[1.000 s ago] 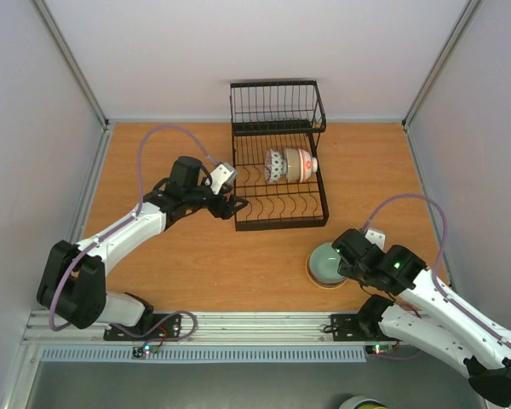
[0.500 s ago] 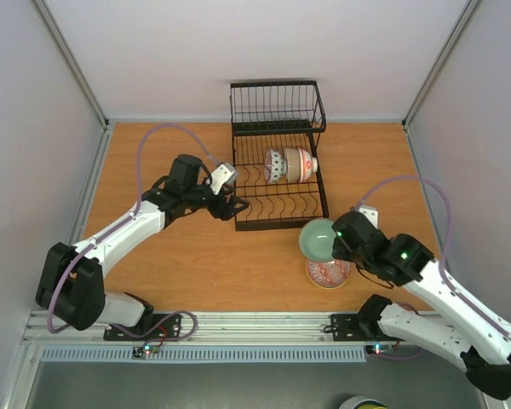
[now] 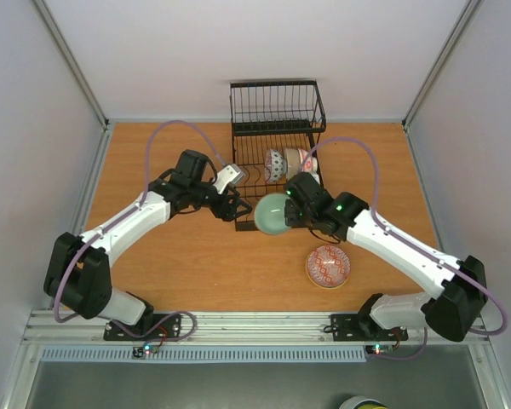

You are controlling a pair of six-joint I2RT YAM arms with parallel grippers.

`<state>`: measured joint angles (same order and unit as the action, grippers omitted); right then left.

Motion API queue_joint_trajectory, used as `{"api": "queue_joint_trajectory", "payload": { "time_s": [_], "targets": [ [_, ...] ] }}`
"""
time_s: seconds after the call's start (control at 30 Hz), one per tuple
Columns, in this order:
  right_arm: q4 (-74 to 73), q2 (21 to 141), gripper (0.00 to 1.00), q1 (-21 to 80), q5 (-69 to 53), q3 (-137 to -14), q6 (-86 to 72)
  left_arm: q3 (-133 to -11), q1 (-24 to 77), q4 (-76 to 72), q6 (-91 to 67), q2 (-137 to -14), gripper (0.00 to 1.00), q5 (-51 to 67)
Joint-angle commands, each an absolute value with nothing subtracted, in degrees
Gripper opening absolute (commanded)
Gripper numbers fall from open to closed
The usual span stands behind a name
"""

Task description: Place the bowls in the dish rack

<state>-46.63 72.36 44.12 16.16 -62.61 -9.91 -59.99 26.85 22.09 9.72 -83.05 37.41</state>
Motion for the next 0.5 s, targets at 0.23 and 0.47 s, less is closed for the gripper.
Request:
{"api": "queue_joint_trajectory", "payload": {
  "time_s": [0.23,0.47],
  "targets": [
    [-36.7,79.2,0.01,44.5,10.9,-73.1,-4.0,-61.9,27.4,23.6,11.2,-84.9,0.77,38.7],
    [-33.8,80.2,0.01,45.1,8.8,-73.2,-3.1,-62.0,27.6,24.3,12.0,-85.2,0.52,39.3]
  ]
}}
